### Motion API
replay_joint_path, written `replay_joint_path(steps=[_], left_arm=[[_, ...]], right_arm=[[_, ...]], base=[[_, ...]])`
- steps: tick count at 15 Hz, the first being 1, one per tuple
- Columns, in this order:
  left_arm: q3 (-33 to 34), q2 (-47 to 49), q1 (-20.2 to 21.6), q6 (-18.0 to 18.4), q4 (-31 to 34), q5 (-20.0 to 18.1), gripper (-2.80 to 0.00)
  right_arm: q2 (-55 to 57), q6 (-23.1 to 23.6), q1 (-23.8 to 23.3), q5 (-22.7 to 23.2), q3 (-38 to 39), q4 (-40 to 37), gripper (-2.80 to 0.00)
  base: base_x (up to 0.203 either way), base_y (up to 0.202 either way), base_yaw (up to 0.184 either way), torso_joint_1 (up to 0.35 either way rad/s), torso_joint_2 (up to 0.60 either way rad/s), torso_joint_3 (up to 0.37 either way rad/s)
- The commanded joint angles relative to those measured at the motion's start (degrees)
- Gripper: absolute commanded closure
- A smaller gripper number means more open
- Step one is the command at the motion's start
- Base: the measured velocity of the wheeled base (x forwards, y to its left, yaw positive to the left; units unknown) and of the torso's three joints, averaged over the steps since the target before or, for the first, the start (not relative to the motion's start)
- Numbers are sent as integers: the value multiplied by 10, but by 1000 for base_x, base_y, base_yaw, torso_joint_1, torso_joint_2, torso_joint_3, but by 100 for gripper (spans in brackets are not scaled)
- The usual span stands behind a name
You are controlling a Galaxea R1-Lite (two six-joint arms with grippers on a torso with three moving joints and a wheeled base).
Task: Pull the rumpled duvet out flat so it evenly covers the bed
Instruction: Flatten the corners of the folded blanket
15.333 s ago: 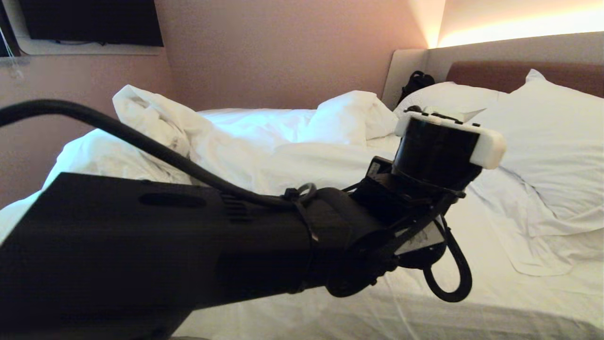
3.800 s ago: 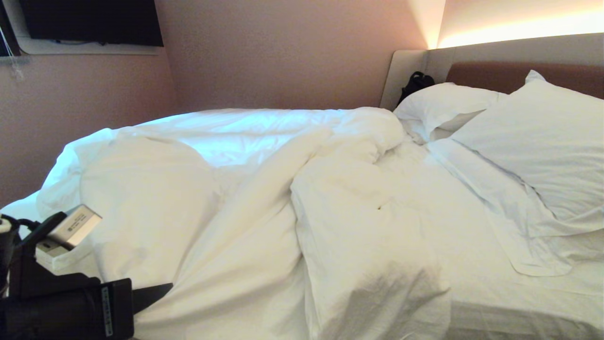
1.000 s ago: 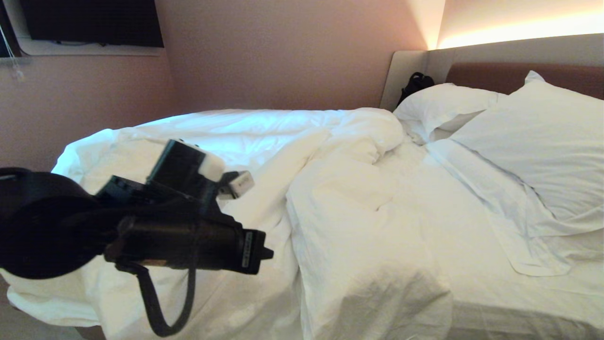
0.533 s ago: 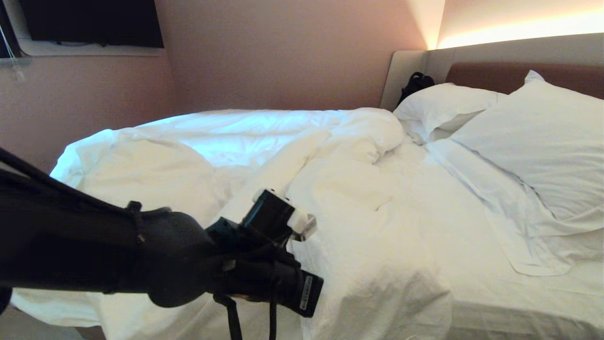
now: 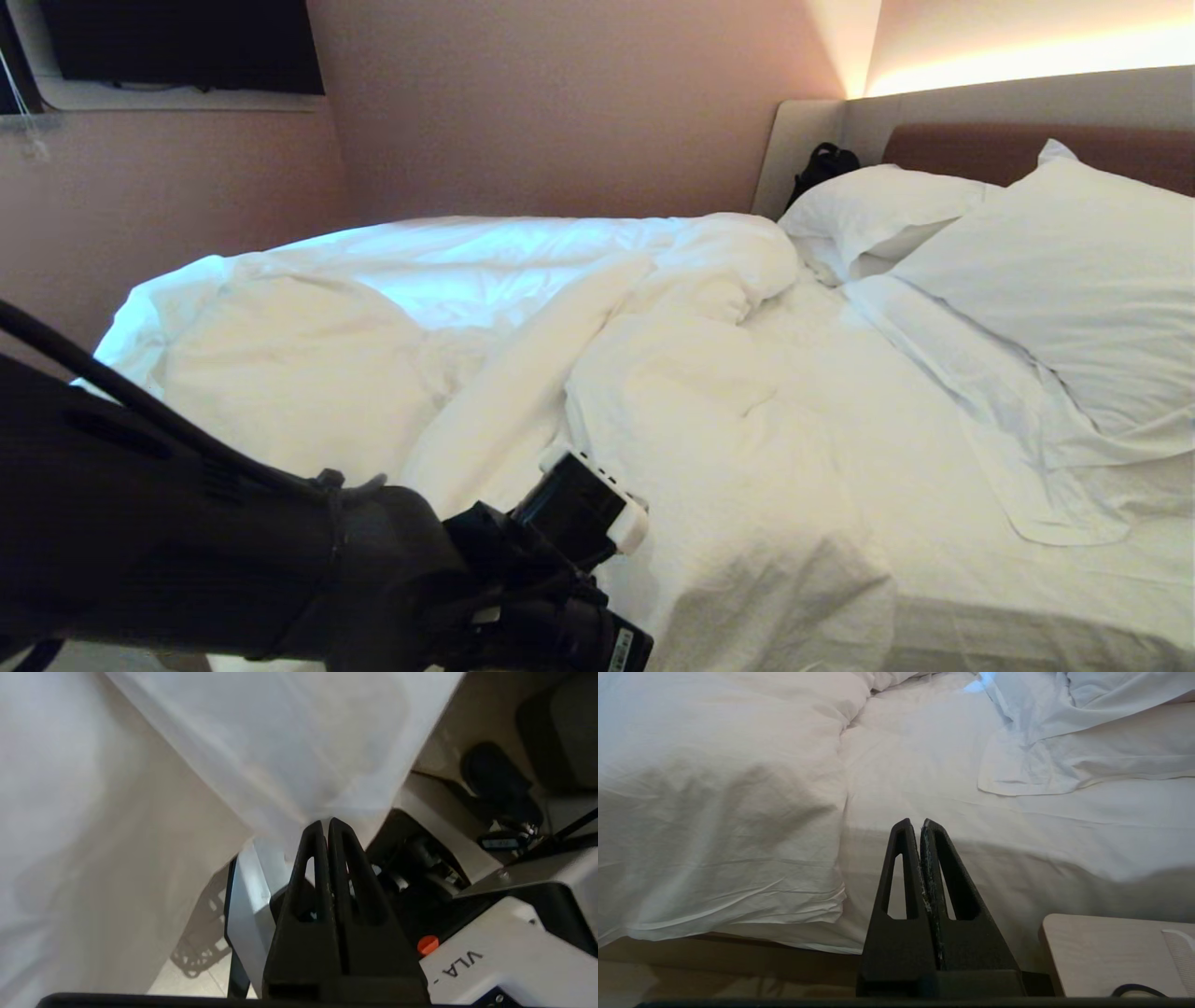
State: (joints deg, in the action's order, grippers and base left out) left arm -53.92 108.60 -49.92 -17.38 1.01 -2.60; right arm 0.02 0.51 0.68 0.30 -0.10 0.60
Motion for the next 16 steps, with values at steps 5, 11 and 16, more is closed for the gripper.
replay_joint_path(steps=[5,11,16], left_arm=[[54,-25,-8,-3,-4,18,0],[75,30,-8,1,-112,63,0],[82,23,-13,-12,-162,67,-280]], right_arm=[[0,0,0,0,1,0,0],[0,0,0,0,0,0,0],[0,0,0,0,0,0,0]], base=[[0,0,0,0,0,0],[0,0,0,0,0,0],[0,0,0,0,0,0]])
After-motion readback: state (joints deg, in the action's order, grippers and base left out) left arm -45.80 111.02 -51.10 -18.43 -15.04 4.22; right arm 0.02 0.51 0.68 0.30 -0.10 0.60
